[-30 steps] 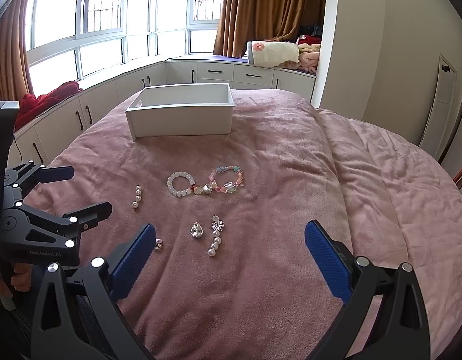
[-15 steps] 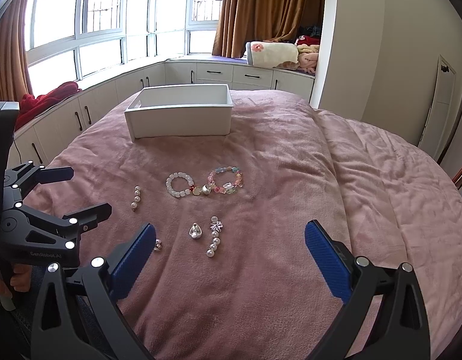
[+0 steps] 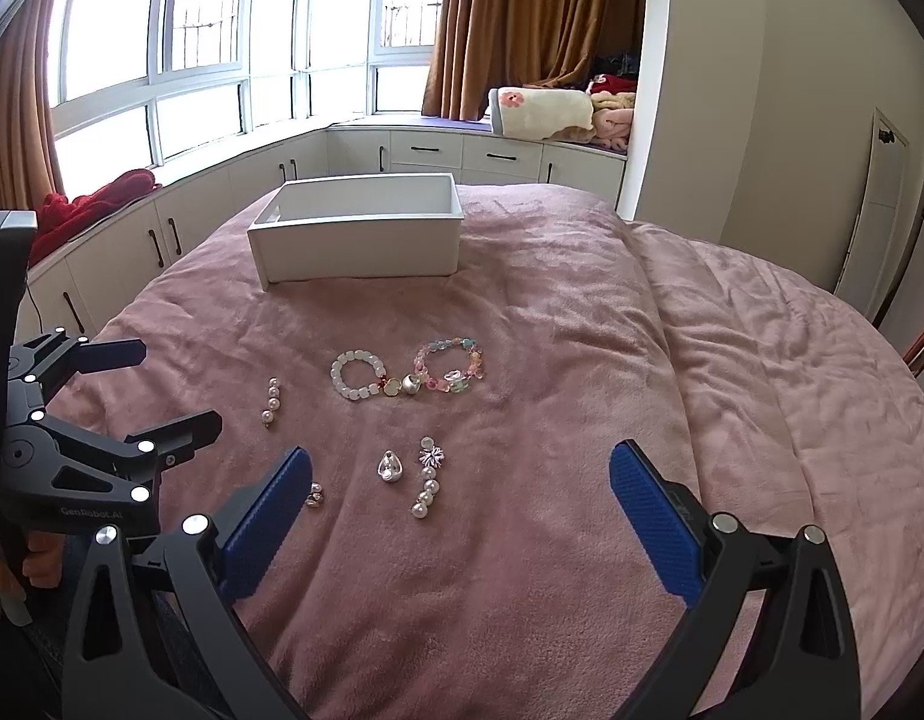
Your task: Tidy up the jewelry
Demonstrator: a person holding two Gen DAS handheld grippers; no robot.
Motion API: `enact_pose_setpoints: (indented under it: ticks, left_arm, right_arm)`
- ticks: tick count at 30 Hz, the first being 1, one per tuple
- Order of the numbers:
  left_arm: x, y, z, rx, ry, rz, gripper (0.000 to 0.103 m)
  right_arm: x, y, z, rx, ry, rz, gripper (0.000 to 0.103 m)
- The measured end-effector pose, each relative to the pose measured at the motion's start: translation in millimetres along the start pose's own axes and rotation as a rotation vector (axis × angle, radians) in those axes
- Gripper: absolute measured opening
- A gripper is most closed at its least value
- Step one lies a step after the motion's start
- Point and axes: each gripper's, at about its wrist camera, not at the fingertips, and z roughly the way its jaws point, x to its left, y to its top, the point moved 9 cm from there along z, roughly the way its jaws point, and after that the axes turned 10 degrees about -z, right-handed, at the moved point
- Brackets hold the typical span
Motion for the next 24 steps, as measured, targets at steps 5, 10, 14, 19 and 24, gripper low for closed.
enact_pose_setpoints:
  ticks: [5,10,14,19,24]
  left_arm:
    - [-0.1,-0.2,-0.5,-0.002,-0.002,0.0,0.101]
    - [-0.3,0.2,-0.5,-0.003,-0.002,-0.001,0.101]
    - [-0.9,0.6,0.1,-0.004,0.0,0.001,0.101]
    - [-0.9,0.3,-0.4,-0.005,0.0,0.001,0.101]
    - [-1.0,0.3,-0.2,-0.004,0.0,0.0,0.101]
  right_arm:
    - [-0.6,5.6,-4.3,-0.031,-0.003,0.009,0.098]
    - [-1.3,6.1,-6.3,-0.046,-0.011,0.017,0.098]
    - [-1.2,6.1,-6.6,-0.048,-0.012,0.016,0.098]
    - [-1.3,6.0,-6.8,-0.048,-0.014,0.017,0.098]
    - [-0.9,5.7,-6.9,-0.048,-0.014,0.016,0.098]
